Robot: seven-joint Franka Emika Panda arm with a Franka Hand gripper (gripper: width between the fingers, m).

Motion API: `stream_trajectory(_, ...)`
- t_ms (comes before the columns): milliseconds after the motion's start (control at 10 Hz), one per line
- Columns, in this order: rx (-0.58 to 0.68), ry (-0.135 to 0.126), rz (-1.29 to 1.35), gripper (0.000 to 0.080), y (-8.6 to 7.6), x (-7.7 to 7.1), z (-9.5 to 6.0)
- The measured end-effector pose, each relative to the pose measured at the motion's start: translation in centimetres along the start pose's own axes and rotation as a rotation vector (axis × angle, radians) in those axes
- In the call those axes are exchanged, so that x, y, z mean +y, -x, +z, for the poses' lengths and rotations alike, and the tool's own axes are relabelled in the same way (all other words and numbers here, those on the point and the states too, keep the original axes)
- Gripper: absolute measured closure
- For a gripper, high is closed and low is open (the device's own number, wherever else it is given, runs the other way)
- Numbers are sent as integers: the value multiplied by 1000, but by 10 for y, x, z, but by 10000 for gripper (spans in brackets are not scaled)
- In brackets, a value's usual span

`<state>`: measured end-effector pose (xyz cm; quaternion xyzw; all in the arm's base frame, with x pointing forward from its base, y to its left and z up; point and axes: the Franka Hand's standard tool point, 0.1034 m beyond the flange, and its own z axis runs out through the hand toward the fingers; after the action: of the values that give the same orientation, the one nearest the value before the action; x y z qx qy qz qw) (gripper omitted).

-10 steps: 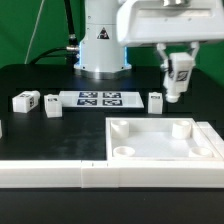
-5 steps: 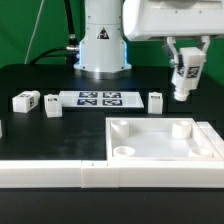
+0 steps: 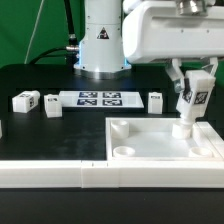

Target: Assemble one leg

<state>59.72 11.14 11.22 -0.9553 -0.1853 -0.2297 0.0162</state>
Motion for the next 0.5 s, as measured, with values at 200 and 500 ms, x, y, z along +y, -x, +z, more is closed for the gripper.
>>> stream_trajectory(200,25,7,-8,508,0,2,1)
stream_trajectory(500,83,20,-9,508,-5,2,5)
